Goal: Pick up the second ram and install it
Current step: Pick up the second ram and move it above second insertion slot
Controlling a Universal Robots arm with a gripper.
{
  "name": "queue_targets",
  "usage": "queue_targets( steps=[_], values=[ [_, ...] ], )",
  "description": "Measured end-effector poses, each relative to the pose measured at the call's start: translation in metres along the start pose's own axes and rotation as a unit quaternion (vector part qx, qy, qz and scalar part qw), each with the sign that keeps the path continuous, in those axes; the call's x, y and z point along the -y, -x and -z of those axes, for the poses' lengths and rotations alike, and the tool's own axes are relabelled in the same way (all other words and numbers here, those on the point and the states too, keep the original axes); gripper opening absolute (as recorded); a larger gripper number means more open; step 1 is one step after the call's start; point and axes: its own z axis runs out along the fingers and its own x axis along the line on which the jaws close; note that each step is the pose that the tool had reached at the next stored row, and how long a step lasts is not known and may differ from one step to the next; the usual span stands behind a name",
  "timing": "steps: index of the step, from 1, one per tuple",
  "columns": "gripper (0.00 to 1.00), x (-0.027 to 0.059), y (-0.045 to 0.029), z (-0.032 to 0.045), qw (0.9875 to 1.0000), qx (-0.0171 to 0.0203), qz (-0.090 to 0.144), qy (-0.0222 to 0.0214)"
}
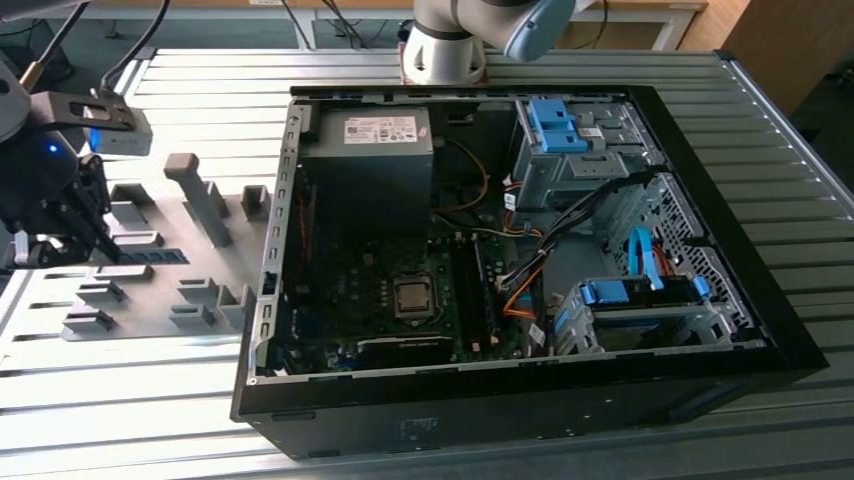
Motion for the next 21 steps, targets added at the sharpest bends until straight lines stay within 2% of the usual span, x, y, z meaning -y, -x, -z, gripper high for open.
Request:
queue_targets(
  steps=[21],
  values=[
    [0.14, -0.0002, 0.0002, 0.0083, 1.0000, 0.0000, 0.000, 0.0000]
  ],
)
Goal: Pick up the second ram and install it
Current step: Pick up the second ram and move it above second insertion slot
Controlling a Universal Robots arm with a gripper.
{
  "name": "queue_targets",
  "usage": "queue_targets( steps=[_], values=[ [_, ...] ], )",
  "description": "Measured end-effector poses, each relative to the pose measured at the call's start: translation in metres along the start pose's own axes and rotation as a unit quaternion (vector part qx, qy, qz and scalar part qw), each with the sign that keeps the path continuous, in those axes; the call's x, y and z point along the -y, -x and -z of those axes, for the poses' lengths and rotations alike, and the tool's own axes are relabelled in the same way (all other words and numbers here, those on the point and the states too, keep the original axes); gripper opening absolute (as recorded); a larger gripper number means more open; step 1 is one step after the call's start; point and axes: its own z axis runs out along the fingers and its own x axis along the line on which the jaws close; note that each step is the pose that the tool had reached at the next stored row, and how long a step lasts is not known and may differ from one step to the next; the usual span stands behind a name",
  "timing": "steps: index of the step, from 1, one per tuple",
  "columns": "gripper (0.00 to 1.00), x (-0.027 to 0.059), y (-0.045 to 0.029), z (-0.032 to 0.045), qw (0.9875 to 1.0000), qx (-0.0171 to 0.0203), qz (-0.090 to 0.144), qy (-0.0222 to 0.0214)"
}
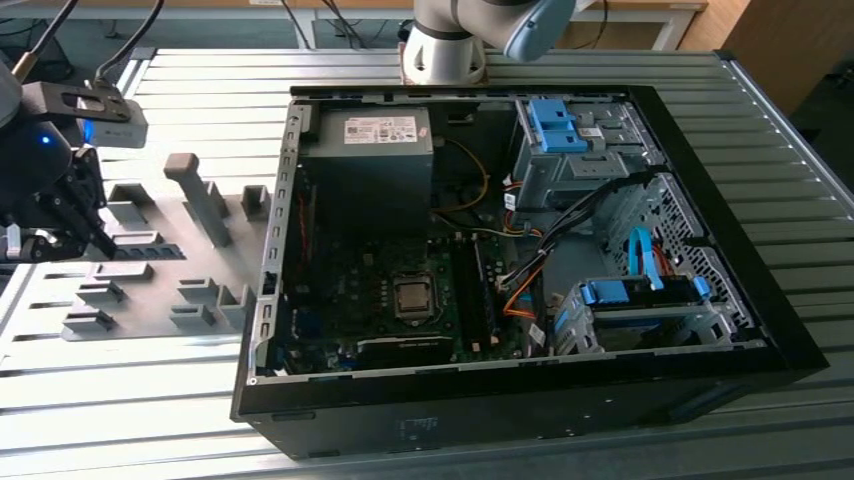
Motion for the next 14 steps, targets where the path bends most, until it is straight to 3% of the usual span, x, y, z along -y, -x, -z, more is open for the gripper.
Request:
queue_targets(
  steps=[14],
  values=[
    [0.14, -0.0002, 0.0002, 0.0071, 1.0000, 0.0000, 0.000, 0.0000]
  ],
)
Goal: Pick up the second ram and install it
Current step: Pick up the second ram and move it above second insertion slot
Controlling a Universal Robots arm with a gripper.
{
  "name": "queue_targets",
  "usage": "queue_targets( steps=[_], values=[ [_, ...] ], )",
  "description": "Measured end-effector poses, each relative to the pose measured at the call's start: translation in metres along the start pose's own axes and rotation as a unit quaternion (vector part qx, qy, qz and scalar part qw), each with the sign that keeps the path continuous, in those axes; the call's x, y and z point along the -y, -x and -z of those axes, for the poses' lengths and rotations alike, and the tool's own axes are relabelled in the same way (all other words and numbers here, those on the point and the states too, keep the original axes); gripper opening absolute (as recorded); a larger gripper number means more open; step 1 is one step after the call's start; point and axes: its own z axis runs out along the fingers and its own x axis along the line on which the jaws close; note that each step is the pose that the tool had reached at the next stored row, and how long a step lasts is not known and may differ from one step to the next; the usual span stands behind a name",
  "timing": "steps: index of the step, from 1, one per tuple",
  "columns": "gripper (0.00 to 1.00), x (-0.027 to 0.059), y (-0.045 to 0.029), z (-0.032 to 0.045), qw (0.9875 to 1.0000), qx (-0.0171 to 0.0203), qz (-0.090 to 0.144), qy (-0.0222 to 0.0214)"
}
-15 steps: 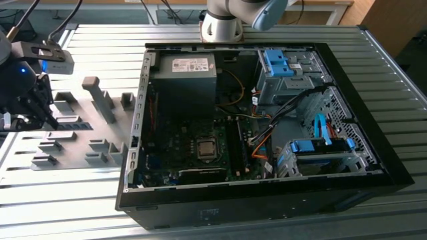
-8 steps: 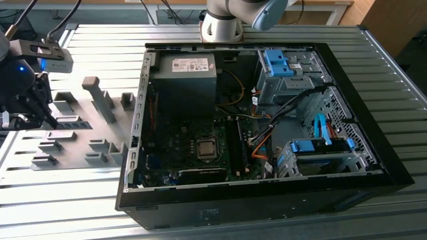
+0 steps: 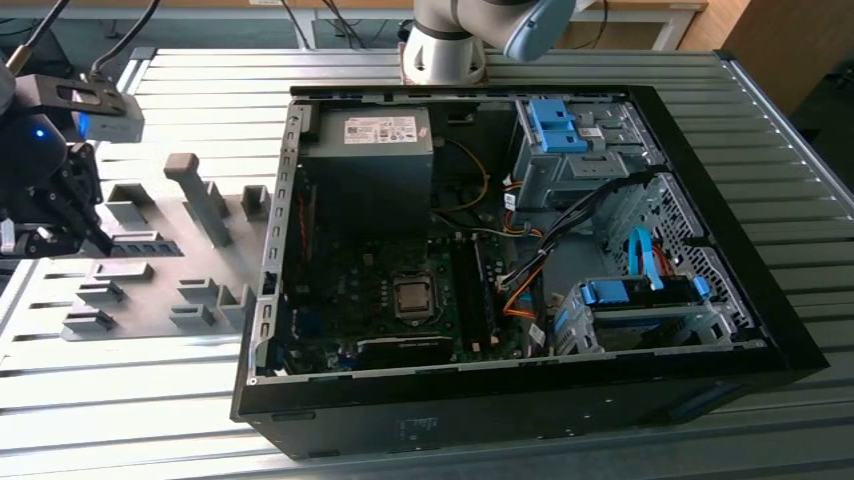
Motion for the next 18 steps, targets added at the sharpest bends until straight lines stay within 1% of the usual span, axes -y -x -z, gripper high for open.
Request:
queue_targets(
  steps=[12, 18],
  values=[
    [0.14, -0.0002, 0.0001, 0.0066, 1.0000, 0.0000, 0.000, 0.0000],
    [0.14, -0.0003, 0.0003, 0.0111, 1.0000, 0.0000, 0.000, 0.0000]
  ],
)
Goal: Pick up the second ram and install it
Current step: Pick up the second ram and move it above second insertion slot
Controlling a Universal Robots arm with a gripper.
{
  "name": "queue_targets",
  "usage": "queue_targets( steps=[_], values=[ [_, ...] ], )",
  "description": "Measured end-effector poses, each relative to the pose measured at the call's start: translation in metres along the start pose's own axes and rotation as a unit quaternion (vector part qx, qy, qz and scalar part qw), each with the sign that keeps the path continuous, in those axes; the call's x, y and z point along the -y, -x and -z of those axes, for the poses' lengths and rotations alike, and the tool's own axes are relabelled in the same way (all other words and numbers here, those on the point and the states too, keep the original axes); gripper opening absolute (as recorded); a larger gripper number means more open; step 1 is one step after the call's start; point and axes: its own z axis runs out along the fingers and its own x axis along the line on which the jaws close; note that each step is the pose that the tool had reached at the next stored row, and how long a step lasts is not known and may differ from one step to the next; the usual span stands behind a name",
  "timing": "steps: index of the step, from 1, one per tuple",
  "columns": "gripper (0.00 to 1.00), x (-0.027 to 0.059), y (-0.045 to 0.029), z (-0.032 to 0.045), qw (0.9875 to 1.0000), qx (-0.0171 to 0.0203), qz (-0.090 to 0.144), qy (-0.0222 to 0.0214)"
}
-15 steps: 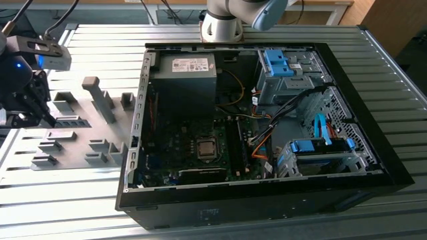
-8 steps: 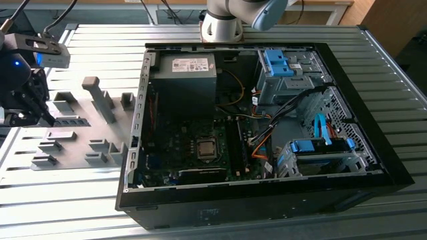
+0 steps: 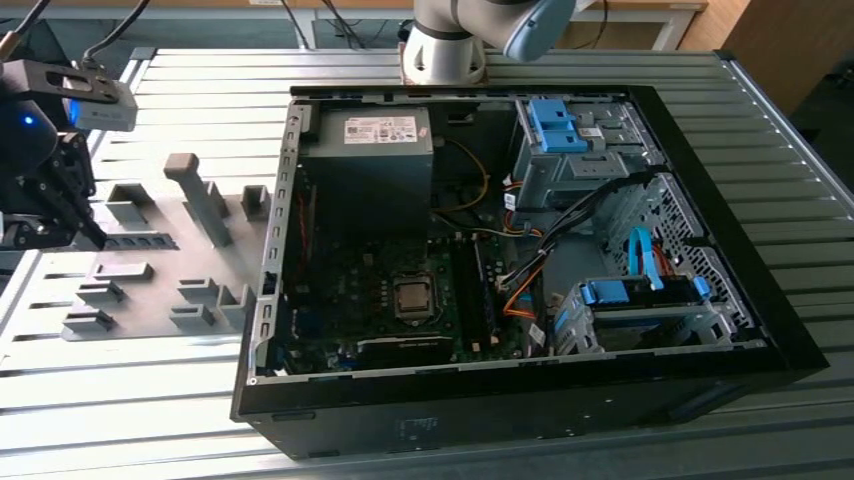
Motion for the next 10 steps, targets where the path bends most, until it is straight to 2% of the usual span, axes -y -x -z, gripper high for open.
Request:
queue_targets(
  steps=[5, 10],
  values=[
    [0.14, -0.0002, 0.0002, 0.0057, 1.0000, 0.0000, 0.000, 0.0000],
    [0.14, -0.0005, 0.0004, 0.0170, 1.0000, 0.0000, 0.000, 0.0000]
  ],
)
